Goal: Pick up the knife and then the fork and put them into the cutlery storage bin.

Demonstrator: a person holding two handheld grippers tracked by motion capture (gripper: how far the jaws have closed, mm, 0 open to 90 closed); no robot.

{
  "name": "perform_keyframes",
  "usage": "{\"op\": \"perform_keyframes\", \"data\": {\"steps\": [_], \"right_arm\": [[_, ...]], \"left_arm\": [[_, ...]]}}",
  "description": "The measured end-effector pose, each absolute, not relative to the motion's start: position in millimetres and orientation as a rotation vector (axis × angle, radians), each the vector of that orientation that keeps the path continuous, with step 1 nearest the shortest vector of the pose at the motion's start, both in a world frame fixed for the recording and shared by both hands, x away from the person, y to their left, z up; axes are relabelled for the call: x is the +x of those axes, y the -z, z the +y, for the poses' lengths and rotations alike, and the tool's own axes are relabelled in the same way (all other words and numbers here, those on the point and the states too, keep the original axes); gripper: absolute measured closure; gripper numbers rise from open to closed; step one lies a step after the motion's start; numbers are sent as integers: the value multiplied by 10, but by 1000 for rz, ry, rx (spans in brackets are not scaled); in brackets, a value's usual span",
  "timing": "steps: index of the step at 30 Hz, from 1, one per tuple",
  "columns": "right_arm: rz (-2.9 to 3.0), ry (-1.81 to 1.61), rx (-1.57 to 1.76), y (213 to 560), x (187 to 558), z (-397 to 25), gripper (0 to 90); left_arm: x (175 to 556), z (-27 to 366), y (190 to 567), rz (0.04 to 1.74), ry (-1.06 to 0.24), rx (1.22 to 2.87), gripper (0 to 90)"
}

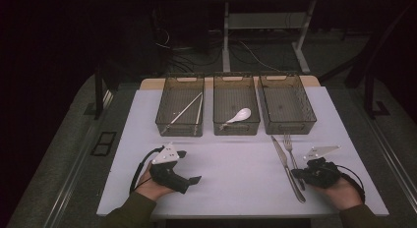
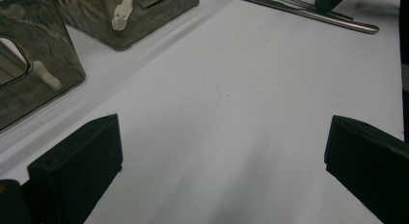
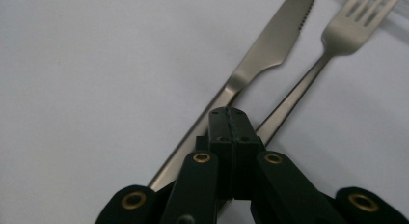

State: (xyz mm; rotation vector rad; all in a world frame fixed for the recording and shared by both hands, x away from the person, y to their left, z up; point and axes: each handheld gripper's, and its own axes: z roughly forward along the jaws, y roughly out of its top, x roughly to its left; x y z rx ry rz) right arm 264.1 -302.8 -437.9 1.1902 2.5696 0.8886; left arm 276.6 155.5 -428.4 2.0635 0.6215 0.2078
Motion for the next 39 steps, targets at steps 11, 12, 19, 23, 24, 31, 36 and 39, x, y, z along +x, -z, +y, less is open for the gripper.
{"op": "perform_keyframes", "data": {"steps": [11, 12, 19, 23, 24, 31, 36, 39], "right_arm": [[2532, -818, 1235, 4360, 2645, -3211, 898], [2535, -819, 1252, 4357, 2645, -3234, 898], [2501, -798, 1314, 4349, 2675, -3416, 898], [2490, -781, 1319, 4346, 2689, -3466, 899], [2487, -777, 1319, 4346, 2696, -3484, 898], [2503, -825, 1351, 4309, 2722, -3530, 880], [2518, -826, 1325, 4206, 2818, -3468, 758], [2547, -772, 1306, 4160, 2924, -3409, 700]], "left_arm": [[2763, 1555, 4281, 621, -204, 2063, 0], [2763, 1554, 4281, 621, -204, 2063, 0], [2762, 1551, 4281, 617, -203, 2066, 0], [2761, 1554, 4279, 619, -204, 2064, 0], [2761, 1553, 4279, 619, -204, 2064, 0], [2760, 1544, 4281, 618, -200, 2064, 0], [2760, 1535, 4283, 615, -199, 2065, 0], [2761, 1533, 4286, 616, -196, 2064, 0]]}}
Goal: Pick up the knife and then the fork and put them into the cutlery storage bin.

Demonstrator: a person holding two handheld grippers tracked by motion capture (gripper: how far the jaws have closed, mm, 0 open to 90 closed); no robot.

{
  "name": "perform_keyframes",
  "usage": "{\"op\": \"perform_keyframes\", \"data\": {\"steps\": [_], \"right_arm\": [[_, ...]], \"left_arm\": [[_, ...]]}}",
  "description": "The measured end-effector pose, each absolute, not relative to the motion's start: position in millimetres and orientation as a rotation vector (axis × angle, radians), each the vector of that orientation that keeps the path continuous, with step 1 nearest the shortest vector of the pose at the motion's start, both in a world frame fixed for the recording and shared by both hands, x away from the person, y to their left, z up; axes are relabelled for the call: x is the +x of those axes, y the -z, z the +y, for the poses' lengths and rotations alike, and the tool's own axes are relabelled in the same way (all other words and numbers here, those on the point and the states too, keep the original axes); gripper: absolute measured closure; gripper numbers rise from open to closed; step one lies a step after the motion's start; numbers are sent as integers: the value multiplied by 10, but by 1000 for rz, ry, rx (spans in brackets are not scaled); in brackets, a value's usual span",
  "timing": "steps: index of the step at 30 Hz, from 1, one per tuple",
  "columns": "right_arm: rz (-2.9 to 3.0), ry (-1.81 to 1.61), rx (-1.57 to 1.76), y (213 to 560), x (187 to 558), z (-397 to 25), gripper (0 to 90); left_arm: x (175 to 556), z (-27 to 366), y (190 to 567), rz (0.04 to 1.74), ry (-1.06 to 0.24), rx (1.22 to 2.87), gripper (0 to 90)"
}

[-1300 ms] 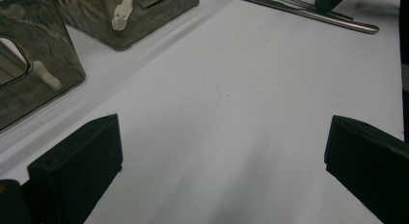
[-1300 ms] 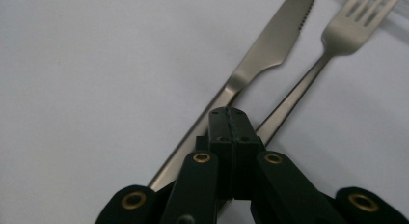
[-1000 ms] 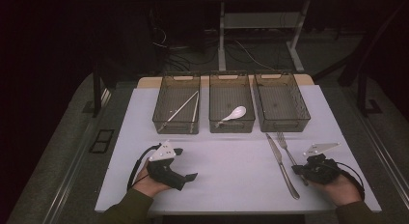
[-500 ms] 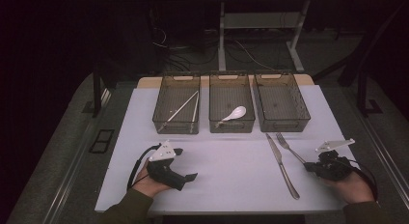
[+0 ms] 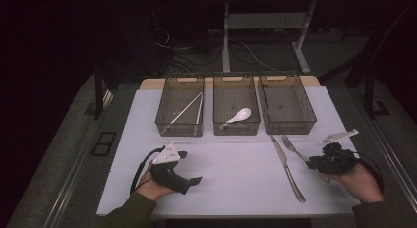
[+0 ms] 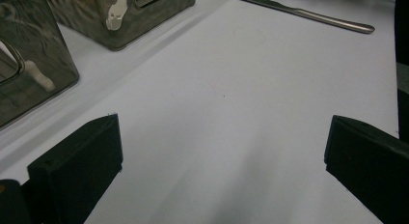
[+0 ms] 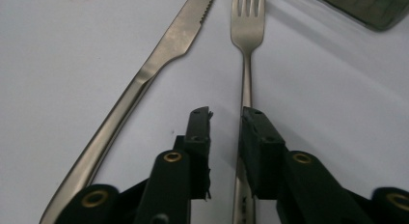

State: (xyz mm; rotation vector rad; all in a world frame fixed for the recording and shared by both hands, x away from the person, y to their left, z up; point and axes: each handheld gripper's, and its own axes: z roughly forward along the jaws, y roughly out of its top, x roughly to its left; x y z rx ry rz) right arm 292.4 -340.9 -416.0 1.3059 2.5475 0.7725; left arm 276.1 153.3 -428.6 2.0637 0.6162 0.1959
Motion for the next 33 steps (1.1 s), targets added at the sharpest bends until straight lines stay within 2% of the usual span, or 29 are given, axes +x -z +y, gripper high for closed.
{"op": "perform_keyframes", "data": {"steps": [5, 13, 33], "right_arm": [[2596, -655, 1255, 4117, 3166, -3273, 679], [2714, -524, 1216, 4167, 3445, -3111, 757], [2752, -367, 1233, 4225, 3571, -3045, 852]], "left_arm": [[2759, 1529, 4288, 617, -195, 2057, 0], [2759, 1526, 4293, 618, -188, 2058, 0], [2759, 1514, 4302, 612, -182, 2070, 0]]}}
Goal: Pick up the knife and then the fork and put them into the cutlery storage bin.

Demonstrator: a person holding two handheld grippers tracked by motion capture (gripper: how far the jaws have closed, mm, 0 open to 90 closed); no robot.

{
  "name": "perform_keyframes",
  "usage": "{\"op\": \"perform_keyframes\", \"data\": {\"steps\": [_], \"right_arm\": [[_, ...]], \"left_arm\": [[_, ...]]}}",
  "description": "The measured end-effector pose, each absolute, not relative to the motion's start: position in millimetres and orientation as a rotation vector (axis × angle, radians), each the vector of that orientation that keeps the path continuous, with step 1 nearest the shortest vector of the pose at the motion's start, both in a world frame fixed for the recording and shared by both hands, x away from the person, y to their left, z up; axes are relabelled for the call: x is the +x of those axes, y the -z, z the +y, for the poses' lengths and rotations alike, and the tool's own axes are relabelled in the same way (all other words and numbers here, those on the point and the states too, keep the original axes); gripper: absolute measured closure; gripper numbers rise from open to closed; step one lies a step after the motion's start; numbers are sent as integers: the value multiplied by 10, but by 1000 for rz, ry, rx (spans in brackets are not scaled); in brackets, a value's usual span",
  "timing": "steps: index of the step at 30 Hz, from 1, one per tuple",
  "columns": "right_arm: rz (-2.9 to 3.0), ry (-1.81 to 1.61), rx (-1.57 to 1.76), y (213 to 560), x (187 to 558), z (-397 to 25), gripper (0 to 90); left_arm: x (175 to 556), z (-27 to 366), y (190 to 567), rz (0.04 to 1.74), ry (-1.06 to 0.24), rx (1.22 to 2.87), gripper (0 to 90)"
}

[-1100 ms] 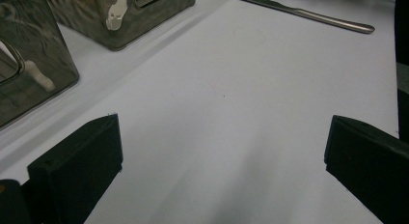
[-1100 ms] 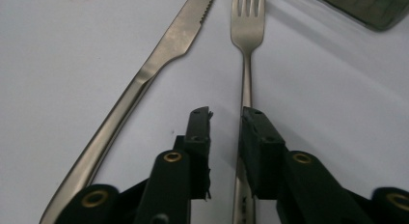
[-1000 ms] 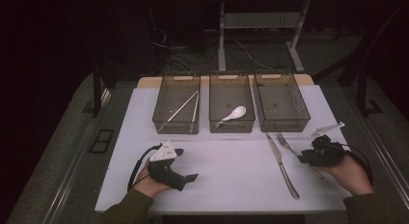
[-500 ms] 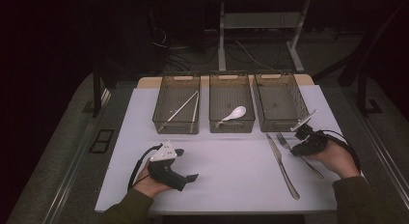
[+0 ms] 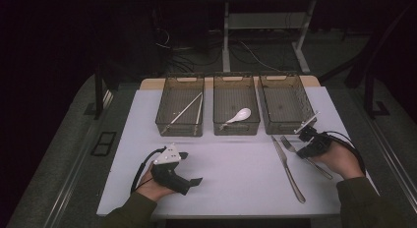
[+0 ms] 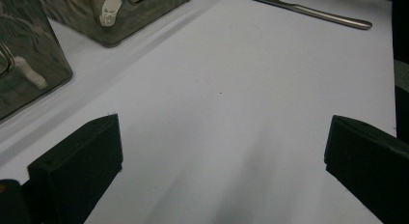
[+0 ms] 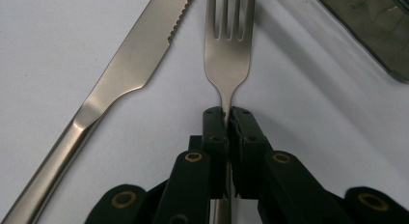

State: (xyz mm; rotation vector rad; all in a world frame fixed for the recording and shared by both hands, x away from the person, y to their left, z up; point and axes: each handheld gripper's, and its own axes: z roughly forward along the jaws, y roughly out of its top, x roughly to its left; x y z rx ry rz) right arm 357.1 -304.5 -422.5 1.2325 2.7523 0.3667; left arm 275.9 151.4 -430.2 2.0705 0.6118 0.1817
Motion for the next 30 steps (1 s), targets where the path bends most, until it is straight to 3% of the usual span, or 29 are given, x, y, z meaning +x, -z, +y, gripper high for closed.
{"op": "perform_keyframes", "data": {"steps": [30], "right_arm": [[2634, -715, 1247, 3826, 3468, -3266, 863]], "left_arm": [[2756, 1516, 4299, 619, -174, 2065, 0]]}}
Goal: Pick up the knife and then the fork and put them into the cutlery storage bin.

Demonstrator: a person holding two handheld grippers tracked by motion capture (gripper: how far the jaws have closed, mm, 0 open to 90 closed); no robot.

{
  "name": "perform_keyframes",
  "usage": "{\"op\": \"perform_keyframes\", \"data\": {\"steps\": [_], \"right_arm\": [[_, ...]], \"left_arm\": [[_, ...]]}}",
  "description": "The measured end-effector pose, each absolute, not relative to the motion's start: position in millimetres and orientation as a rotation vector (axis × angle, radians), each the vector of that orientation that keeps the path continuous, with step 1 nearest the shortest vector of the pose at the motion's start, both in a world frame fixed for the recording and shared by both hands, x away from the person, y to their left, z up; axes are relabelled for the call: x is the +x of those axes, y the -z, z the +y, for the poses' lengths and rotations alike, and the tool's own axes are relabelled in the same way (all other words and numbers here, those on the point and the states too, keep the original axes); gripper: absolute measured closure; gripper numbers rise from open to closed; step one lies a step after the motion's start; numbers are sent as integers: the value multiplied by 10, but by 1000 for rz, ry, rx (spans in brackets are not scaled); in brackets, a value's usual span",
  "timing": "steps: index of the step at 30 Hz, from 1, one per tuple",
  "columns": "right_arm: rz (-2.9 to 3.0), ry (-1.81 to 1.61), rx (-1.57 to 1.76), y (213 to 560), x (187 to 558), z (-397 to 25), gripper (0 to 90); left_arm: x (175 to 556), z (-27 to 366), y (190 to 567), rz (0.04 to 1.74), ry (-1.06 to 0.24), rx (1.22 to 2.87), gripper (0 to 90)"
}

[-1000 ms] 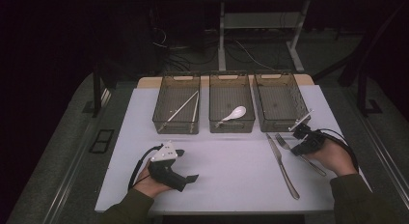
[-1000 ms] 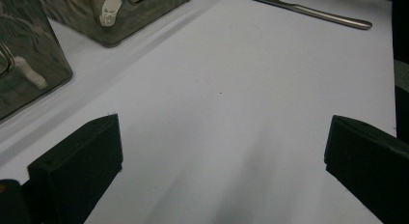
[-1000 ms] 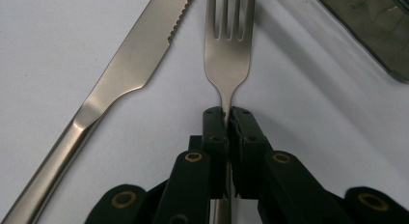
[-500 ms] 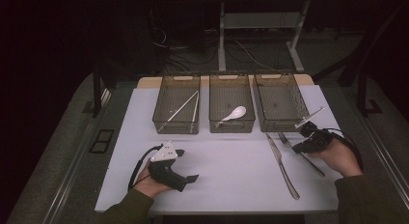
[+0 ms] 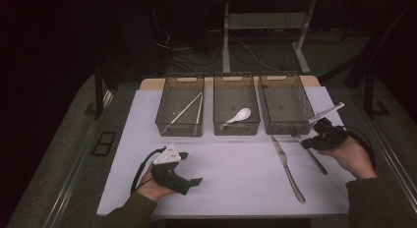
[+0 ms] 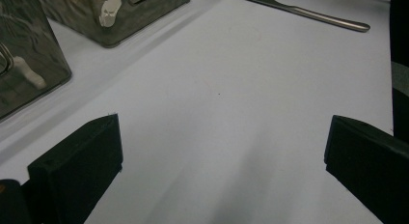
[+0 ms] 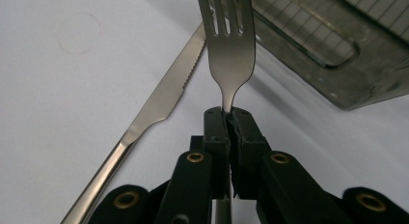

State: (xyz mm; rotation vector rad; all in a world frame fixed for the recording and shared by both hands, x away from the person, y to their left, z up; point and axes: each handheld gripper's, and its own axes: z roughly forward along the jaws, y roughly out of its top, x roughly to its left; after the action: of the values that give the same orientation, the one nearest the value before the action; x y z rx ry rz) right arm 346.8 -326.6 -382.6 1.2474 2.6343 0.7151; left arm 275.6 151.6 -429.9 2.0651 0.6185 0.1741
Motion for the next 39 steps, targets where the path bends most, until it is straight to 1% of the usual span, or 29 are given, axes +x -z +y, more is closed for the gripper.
{"op": "perform_keyframes", "data": {"steps": [11, 19, 24, 29, 39], "right_arm": [[2591, -765, 1228, 3612, 3529, -3240, 865], [2533, -793, 1229, 3277, 3709, -3218, 865], [2484, -816, 1262, 3085, 3871, -3229, 864], [2442, -834, 1296, 2962, 4073, -3238, 865], [2392, -821, 1337, 2881, 4522, -3172, 864]], "left_arm": [[2756, 1519, 4297, 622, -171, 2057, 0], [2757, 1520, 4296, 618, -168, 2053, 0], [2756, 1525, 4290, 617, -169, 2051, 0], [2756, 1515, 4295, 611, -164, 2056, 0], [2756, 1518, 4299, 611, -158, 2053, 0]]}}
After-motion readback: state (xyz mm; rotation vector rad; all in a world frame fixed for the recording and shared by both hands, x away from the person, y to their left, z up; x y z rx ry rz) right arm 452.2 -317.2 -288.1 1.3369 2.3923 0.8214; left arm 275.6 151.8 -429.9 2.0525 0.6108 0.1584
